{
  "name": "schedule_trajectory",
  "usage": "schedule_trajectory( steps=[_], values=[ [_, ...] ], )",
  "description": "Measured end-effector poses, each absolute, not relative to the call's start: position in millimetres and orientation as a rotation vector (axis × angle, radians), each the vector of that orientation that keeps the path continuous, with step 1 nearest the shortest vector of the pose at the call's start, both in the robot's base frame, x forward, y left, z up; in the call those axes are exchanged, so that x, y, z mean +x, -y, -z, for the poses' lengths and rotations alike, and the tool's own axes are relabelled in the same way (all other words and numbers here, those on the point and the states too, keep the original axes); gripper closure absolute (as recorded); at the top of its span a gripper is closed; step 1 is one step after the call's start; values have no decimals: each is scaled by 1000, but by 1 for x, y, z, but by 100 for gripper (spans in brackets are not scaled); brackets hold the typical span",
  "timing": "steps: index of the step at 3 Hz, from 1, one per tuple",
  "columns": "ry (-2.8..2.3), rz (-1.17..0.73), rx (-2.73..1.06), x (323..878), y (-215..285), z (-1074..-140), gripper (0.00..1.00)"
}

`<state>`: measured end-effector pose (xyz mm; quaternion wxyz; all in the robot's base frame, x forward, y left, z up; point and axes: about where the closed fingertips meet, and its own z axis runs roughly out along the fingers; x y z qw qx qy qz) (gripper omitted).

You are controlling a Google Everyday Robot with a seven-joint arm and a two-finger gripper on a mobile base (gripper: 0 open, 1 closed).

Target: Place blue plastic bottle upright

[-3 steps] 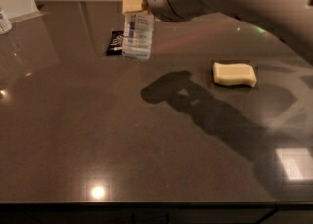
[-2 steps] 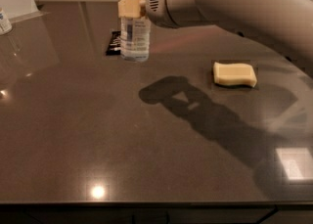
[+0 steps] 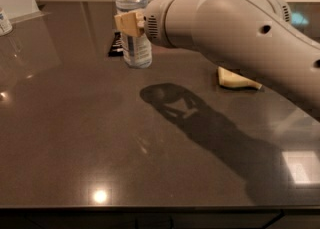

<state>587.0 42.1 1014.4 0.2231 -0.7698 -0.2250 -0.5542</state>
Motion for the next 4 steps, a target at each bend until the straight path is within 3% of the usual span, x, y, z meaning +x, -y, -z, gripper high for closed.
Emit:
schedule_trajectory(
  steps=[2,4],
  values=[
    [640,1660,-2065,604,-28,-998,100],
    [636,1675,-2049,630,-14,-972,100]
  ],
)
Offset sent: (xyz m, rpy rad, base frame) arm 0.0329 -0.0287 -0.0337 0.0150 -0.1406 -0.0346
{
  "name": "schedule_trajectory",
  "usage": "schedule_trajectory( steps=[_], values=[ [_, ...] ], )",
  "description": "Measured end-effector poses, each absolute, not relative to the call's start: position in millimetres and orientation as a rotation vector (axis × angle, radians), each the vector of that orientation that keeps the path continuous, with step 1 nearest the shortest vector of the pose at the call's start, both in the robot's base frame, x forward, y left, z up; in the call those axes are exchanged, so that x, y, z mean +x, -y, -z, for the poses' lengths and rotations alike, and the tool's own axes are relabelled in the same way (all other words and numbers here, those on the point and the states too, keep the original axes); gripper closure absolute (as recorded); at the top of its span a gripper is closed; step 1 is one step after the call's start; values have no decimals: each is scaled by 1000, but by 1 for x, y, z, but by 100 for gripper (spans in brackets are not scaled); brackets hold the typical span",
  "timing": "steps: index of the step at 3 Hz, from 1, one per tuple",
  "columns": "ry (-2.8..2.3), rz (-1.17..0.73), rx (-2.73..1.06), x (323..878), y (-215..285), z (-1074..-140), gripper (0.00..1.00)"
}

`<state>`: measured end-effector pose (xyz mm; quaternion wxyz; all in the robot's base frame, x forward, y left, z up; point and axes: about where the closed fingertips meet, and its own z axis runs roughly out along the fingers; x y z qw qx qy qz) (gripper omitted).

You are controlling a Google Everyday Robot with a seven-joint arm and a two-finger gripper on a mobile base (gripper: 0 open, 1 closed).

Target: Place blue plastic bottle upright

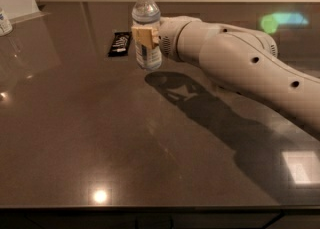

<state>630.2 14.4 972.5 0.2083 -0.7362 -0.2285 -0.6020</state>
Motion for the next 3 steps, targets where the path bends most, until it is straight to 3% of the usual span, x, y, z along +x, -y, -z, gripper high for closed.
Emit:
schedule_trajectory(
  steps=[2,3],
  values=[
    [644,1667,-2041,649,-10,-942,100],
    [637,1702,-2012,655,-8,-934,82]
  ],
)
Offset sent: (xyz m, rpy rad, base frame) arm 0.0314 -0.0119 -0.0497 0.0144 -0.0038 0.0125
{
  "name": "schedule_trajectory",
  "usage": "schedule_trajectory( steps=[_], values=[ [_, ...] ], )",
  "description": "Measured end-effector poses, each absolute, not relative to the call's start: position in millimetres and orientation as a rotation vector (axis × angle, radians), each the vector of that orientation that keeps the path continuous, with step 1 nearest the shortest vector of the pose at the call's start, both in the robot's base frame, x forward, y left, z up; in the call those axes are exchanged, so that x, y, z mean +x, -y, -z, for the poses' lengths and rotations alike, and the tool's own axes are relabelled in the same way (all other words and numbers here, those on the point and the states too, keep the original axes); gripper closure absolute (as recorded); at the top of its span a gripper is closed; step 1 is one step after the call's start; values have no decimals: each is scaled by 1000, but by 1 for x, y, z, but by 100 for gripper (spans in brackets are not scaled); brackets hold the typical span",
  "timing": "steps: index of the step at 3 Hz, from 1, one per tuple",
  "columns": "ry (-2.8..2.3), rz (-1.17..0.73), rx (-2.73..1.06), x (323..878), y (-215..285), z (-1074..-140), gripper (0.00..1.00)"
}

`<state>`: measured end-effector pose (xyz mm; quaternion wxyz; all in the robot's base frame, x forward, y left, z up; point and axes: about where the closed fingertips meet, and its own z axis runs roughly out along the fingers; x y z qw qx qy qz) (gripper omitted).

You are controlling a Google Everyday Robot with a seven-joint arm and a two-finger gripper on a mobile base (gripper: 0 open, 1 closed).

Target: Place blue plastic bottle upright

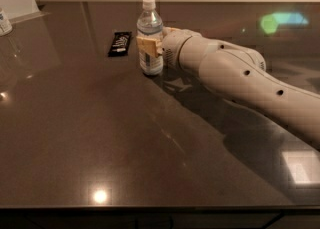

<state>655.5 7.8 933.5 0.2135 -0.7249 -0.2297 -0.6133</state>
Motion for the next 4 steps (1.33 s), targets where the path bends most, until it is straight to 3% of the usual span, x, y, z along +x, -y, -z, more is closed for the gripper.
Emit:
schedule_trajectory(
  steps=[3,4],
  values=[
    [626,1746,-1982,657,-7,-933,13],
    [629,1746,-1980,656,-9,-934,0]
  ],
)
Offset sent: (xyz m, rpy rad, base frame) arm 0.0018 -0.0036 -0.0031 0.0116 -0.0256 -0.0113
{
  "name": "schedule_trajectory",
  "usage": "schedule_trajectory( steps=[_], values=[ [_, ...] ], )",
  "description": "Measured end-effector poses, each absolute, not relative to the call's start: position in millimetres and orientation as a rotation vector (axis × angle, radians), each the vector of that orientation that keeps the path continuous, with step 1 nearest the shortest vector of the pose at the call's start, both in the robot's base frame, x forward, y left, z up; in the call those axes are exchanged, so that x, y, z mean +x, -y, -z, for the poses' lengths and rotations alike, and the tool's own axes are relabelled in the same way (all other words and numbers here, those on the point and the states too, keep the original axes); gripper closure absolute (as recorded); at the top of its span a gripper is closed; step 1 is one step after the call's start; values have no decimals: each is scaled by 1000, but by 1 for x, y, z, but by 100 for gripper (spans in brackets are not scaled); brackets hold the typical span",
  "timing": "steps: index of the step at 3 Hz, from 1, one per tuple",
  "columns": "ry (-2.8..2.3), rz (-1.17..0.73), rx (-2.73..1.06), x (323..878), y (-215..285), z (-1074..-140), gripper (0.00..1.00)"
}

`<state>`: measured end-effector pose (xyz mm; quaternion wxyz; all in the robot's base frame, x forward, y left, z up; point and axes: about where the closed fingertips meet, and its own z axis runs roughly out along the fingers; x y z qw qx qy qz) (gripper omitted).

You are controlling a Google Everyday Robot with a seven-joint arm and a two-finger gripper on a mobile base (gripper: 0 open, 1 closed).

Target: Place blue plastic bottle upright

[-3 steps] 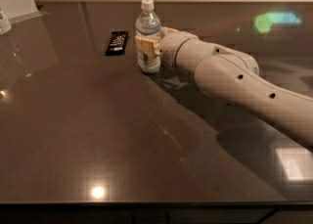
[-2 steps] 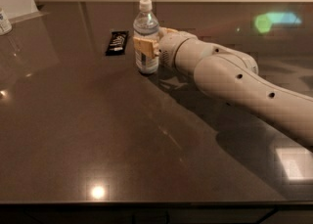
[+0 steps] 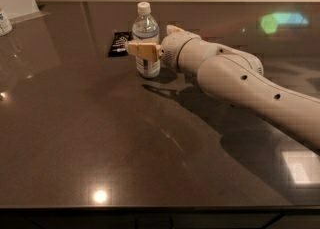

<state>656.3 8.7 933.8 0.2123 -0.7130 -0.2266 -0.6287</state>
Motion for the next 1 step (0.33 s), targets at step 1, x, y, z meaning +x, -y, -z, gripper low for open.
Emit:
schedule_trajectory(
  steps=[1],
  values=[
    [629,1746,-1980,656,-9,-934,0]
  ],
)
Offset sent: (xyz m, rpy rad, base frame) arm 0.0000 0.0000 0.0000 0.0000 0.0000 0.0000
